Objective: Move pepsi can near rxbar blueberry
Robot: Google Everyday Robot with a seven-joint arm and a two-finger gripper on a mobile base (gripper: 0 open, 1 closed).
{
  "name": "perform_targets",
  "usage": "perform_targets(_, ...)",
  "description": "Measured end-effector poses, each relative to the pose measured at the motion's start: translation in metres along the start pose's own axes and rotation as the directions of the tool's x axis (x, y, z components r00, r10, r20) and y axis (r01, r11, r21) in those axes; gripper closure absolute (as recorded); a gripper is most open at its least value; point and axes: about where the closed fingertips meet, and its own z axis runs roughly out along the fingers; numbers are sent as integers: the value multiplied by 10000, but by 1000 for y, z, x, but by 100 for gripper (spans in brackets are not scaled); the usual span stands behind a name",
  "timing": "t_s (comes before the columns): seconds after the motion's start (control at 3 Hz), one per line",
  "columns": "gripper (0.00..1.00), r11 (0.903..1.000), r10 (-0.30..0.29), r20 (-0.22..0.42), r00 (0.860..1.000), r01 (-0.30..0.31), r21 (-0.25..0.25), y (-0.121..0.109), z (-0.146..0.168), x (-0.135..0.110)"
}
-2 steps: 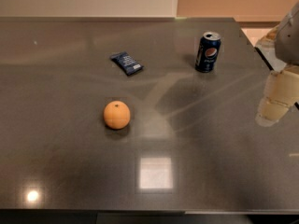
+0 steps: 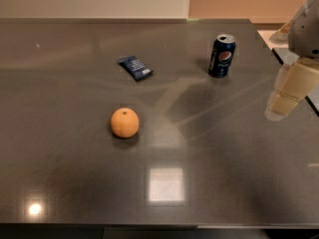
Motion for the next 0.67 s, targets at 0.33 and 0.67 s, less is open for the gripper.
perform_targets(0.33, 0, 9977, 585, 594, 9965, -604, 303, -41, 15, -18)
perform_targets(0.67, 0, 9881, 1340, 1268, 9828, -1423, 583, -80, 36, -35)
